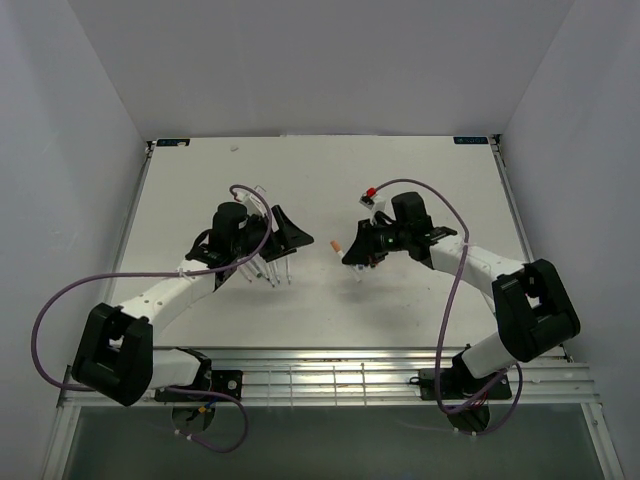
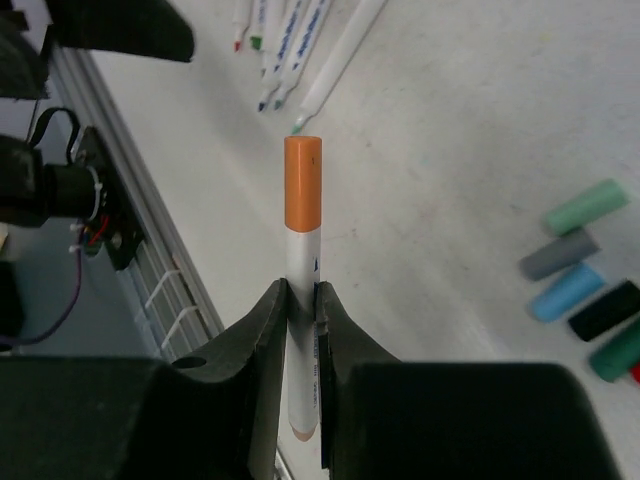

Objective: Open the pen caps

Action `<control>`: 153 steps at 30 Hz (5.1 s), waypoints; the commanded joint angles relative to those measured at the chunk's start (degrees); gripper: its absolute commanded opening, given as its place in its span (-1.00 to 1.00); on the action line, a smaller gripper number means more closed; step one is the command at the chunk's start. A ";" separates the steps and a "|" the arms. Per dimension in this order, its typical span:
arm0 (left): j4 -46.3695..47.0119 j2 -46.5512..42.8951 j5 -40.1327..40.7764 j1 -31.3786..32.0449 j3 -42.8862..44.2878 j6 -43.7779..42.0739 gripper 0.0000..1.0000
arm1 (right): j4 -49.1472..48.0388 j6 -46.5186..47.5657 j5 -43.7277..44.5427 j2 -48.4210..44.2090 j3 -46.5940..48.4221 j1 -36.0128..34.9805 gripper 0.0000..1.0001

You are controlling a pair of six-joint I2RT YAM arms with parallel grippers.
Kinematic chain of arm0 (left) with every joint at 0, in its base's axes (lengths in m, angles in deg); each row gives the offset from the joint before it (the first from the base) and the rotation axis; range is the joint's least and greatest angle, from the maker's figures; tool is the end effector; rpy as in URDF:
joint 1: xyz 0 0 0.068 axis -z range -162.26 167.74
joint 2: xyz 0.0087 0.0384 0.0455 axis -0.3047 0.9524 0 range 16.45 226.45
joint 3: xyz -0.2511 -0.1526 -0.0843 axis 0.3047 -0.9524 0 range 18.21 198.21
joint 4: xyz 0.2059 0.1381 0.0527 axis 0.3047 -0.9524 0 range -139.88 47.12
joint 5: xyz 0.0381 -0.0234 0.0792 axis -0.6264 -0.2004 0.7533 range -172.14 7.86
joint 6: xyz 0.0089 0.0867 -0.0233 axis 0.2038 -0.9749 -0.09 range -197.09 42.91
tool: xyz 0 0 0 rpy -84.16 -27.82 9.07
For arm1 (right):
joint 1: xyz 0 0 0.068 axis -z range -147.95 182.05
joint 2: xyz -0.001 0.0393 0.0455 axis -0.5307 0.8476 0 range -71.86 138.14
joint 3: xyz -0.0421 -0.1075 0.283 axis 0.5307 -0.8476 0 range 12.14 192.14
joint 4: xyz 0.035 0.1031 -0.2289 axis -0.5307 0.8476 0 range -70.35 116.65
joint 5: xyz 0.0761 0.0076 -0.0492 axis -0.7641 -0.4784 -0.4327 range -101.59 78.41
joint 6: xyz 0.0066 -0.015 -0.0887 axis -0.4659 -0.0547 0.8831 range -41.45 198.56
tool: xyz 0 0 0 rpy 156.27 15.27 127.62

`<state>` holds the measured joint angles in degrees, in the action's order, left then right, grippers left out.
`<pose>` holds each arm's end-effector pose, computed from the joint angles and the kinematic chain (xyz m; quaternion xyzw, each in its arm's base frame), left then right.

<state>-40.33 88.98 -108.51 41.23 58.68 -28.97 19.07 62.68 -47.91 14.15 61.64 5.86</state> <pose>0.2519 -0.1485 0.2509 -0.0671 0.8462 -0.4467 0.2825 0.2818 0.1917 0.2365 -0.2171 0.8302 0.4141 0.3034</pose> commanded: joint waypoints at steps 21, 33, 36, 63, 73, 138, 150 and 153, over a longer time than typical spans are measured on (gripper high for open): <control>5.54 -7.93 5.19 6.66 -5.31 1.28 0.53 | -16.99 -21.02 10.47 -1.46 -2.65 -6.85 -0.85; 15.91 -5.39 2.73 11.49 -9.98 3.56 0.47 | -24.47 -32.71 11.71 -2.17 -2.21 -8.87 -0.85; 16.96 -3.81 3.26 12.02 -9.09 3.47 0.48 | -25.61 -33.95 11.09 -1.82 -2.21 -10.01 -0.85; 17.58 -2.31 2.38 12.90 -10.14 4.26 -1.00 | -21.75 -25.26 14.08 -2.17 1.56 -12.30 -0.20; 17.58 -3.19 1.15 12.90 -11.03 4.00 -1.00 | -21.30 -24.37 10.65 2.57 7.02 -11.51 -0.22; 18.11 -6.61 0.97 18.88 -19.11 5.14 -1.00 | -56.86 -49.68 3.28 5.82 5.70 6.07 -0.85; 17.85 -6.17 3.34 18.79 -18.85 7.51 -1.00 | -15.80 -13.26 39.51 -2.52 13.95 -6.99 -0.85; 17.76 -6.79 6.50 18.88 -18.41 7.61 -1.00 | -9.63 -10.75 51.42 -2.53 16.59 -11.58 -0.85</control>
<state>-19.90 83.32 -101.62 59.96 40.03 -22.17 1.85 40.82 -19.69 14.31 73.99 -0.94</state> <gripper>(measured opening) 0.255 0.208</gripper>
